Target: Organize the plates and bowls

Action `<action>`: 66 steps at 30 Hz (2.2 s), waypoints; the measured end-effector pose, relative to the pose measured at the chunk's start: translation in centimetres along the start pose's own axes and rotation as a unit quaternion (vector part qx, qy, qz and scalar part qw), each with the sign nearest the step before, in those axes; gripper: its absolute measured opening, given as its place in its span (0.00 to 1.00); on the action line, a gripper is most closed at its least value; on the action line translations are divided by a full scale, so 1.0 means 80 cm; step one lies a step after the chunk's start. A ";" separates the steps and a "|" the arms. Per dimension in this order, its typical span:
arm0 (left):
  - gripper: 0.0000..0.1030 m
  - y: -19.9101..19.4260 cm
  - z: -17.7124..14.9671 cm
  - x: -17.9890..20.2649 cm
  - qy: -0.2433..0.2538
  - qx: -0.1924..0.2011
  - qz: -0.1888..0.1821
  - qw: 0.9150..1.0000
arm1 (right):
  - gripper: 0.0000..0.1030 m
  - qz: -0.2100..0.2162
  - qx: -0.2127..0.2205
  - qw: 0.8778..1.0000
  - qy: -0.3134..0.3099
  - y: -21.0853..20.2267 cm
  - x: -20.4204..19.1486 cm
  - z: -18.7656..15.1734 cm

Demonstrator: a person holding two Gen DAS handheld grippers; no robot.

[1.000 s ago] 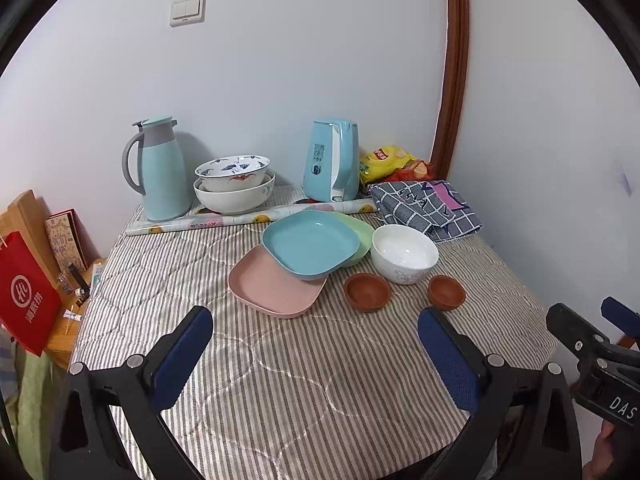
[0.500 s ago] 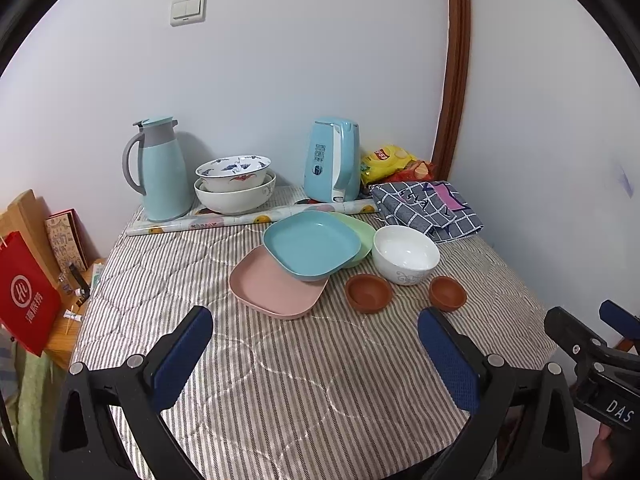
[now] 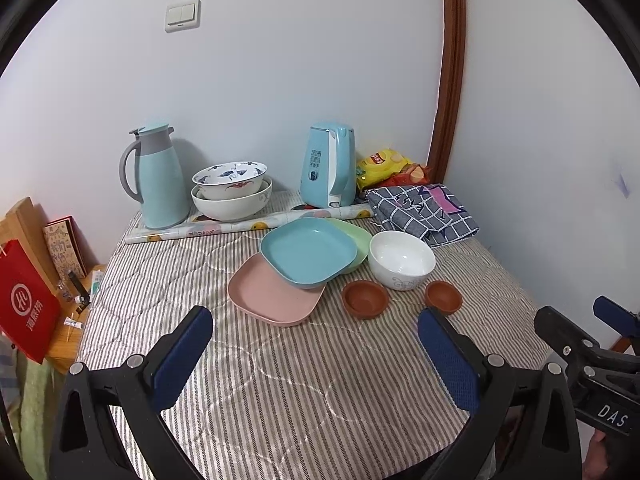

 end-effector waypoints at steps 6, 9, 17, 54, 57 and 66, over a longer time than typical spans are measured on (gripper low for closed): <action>1.00 0.007 0.010 -0.007 -0.003 -0.004 0.002 1.000 | 1.00 0.010 -0.002 1.000 0.003 0.006 -0.004 0.010; 1.00 0.012 0.017 -0.012 -0.006 -0.007 0.004 1.000 | 1.00 0.018 0.000 1.000 0.005 0.009 -0.006 0.017; 1.00 0.042 0.031 -0.018 -0.009 -0.020 0.011 1.000 | 1.00 0.034 -0.010 0.999 0.020 0.036 -0.005 0.032; 0.88 0.223 0.072 -0.048 -0.046 -0.094 0.045 0.993 | 0.69 0.109 -0.083 0.991 -0.005 0.226 -0.041 0.089; 0.87 0.235 0.073 -0.052 -0.051 -0.096 0.046 0.993 | 0.68 0.113 -0.089 0.990 -0.008 0.243 -0.047 0.091; 0.82 0.275 0.074 -0.064 -0.050 -0.108 0.052 0.992 | 0.57 0.127 -0.115 0.985 -0.020 0.297 -0.067 0.089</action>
Point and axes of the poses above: each gripper's, at about its wrist camera, not at the fingertips, and y roughly the way its jaws point, x to its right, z to its top, the point moved 4 cm from there along y, roughly the way its jaws point, and after that the axes turned 8 degrees about z, right-handed, at the moved point
